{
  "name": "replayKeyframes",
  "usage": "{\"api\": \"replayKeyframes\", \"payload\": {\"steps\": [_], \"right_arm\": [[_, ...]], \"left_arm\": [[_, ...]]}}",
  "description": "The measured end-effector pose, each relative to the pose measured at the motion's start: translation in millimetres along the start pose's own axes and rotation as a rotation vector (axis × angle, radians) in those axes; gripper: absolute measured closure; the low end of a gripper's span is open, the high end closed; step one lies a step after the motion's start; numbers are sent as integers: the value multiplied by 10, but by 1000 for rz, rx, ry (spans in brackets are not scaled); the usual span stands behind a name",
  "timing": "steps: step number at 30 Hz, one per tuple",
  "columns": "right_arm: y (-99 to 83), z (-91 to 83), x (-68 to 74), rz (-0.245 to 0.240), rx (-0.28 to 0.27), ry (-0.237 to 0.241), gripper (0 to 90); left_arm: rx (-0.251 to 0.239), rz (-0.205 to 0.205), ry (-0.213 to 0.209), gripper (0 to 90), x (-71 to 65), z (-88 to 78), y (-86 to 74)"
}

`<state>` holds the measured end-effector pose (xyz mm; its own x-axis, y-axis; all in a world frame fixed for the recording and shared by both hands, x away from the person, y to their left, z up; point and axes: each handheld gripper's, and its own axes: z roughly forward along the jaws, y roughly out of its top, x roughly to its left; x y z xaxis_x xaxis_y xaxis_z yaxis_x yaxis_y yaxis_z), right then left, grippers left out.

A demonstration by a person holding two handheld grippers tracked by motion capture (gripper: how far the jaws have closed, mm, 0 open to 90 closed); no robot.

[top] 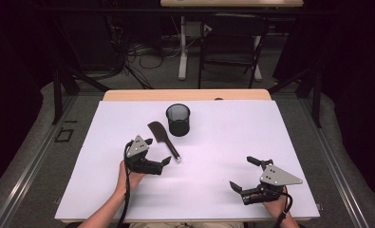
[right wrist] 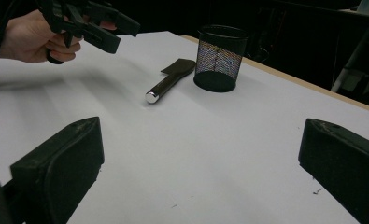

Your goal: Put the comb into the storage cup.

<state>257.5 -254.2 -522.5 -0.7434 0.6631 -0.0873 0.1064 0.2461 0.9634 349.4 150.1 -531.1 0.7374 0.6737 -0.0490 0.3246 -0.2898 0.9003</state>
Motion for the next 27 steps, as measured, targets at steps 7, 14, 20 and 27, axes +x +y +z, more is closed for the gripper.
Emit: {"api": "replayKeyframes", "payload": {"steps": [7,14,20,27], "right_arm": [[8,-12,29,-11,4,3,0],[-5,10,7,-5,11,8,0],[-5,0,6,-8,11,7,0],[-4,4,20,-5,15,12,0]], "left_arm": [[24,7,3,8,-39,59,28],[39,-4,-18,3,-53,161,78],[87,28,-32,11,-98,329,83],[116,43,-46,420,-165,452,98]]}}
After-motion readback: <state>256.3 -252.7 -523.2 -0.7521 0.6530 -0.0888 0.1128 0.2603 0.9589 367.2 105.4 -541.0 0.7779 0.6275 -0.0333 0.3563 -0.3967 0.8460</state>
